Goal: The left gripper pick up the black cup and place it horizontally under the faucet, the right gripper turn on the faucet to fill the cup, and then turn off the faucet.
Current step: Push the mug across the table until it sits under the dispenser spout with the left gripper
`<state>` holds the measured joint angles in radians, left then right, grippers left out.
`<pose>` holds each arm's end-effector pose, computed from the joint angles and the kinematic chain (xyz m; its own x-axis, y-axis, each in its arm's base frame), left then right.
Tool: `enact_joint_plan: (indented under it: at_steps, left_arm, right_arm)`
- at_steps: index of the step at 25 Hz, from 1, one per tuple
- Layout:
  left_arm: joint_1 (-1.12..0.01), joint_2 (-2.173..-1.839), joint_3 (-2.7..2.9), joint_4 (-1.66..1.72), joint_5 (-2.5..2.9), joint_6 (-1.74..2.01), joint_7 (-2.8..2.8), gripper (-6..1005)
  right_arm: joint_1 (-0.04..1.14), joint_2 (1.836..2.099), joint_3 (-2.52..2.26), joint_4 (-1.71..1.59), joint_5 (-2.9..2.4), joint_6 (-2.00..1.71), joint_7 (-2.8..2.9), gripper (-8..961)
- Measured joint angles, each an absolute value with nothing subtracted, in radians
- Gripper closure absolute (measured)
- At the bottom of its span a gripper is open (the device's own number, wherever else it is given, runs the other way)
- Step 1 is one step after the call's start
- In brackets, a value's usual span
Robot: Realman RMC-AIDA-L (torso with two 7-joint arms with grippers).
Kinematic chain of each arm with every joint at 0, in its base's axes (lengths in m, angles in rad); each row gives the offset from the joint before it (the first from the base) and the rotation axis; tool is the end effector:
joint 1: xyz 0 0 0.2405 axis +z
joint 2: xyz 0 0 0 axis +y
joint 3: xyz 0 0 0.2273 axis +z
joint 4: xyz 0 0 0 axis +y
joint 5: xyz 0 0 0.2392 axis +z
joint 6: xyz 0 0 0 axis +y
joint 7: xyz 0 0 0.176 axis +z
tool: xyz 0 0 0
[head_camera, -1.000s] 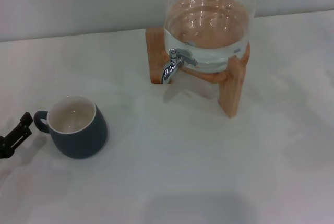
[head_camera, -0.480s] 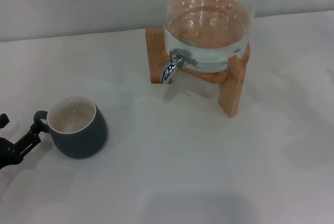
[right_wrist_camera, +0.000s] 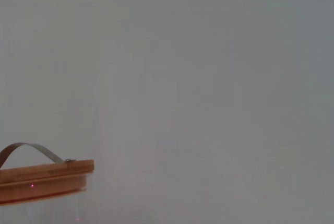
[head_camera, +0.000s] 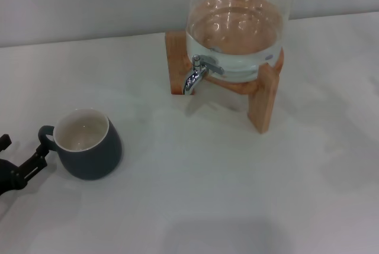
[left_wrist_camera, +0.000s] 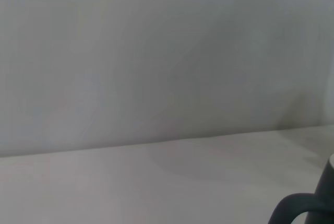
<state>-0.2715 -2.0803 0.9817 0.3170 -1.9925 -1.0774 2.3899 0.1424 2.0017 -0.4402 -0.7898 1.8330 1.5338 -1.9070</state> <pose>-0.3621 0.3212 -0.0348 0.7141 0.2761 0.6433 0.6877 -0.4486 -0.5708 0.3439 0.2935 0.1909 0.5937 0.1215 -0.7955 -0.7143 -0.3757 -0.5905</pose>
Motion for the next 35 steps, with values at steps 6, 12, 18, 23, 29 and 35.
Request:
enact_joint_plan:
  at_steps: [6,12,18,23,29,35]
  left_arm:
    - [-0.293,-2.079,0.982,0.318,-1.991,-1.074,2.39,138]
    - [-0.313,-2.078,0.982,0.318,-1.991,-1.056,2.39,139]
    - [-0.329,-2.079,0.982,0.317,-1.991,-1.032,2.39,139]
    - [-0.341,-2.081,0.986,0.311,-1.987,-1.018,2.39,140]
    - [-0.343,-2.082,1.015,0.316,-1.981,-1.018,2.39,141]
    - [-0.344,-2.08,1.02,0.317,-1.98,-1.022,2.392,263]
  right_arm:
    - [0.142,2.002,-0.439,-0.79,1.833,1.534,-1.907,183]
    - [0.141,2.002,-0.439,-0.786,1.833,1.534,-1.911,183]
    - [0.141,2.002,-0.434,-0.785,1.833,1.534,-1.912,183]
    - [0.141,2.002,-0.426,-0.785,1.833,1.534,-1.912,183]
    - [0.142,2.002,-0.425,-0.785,1.833,1.53,-1.914,184]
    - [0.143,2.002,-0.424,-0.785,1.833,1.526,-1.914,184]
